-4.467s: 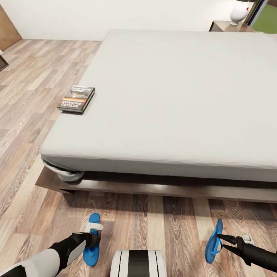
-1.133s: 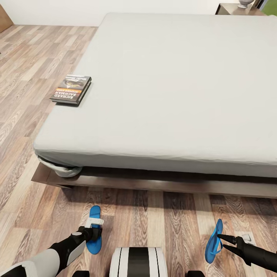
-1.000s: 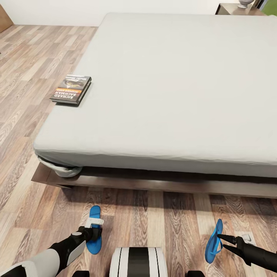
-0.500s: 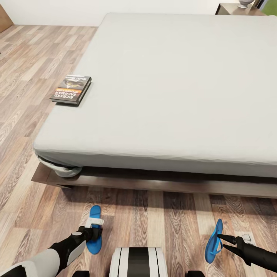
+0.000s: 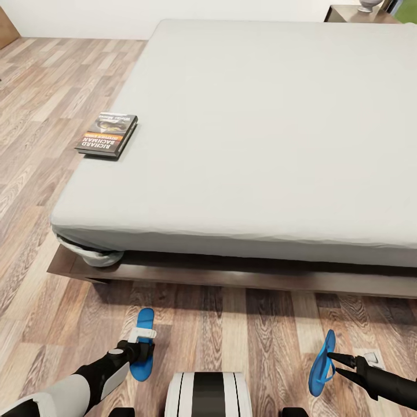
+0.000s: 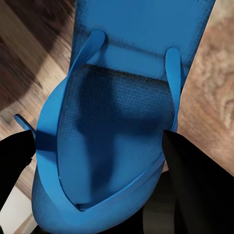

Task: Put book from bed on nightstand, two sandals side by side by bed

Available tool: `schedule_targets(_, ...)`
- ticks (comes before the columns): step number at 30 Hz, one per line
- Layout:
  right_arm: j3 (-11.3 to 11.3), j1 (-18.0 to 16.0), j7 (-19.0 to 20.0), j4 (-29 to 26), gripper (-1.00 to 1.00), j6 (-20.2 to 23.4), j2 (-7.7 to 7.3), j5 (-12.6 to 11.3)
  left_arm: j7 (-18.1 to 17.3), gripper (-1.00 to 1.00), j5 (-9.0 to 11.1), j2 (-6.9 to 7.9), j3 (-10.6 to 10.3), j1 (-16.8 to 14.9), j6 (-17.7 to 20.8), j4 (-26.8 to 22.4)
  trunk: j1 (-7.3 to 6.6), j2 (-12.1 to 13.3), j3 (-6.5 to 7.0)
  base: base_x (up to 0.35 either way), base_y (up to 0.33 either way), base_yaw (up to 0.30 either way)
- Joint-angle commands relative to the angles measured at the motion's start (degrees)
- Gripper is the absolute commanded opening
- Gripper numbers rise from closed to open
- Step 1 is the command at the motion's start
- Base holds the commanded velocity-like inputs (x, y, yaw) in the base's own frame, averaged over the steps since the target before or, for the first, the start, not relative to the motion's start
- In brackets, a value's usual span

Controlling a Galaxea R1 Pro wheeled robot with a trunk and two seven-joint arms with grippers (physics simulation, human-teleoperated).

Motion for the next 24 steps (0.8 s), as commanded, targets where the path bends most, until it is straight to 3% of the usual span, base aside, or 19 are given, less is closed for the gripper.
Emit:
schedule_targets(1,-0.1,0.0,0.1,0.0,-1.00,0.3,0.00,-0.1,0.4,1.00,0.4,0.07,-0.5,0.0,0.1,-0.2,-0.01,0.0,-0.03,0.000,0.000,0.000)
schedule_targets(8,-0.1,0.0,0.1,0.0,-1.00,0.3,0.01,-0.1,0.4,1.00,0.4,0.07,-0.5,0.0,0.1,-0.2,-0.01,0.0,-0.03,0.000,0.000,0.000)
schedule_targets(24,-0.1,0.0,0.1,0.0,-1.00,0.3,0.00,-0.1,0.4,1.00,0.4,0.07,-0.4,0.0,0.1,-0.2,-0.40,0.2,3.29,0.000,0.000,0.000)
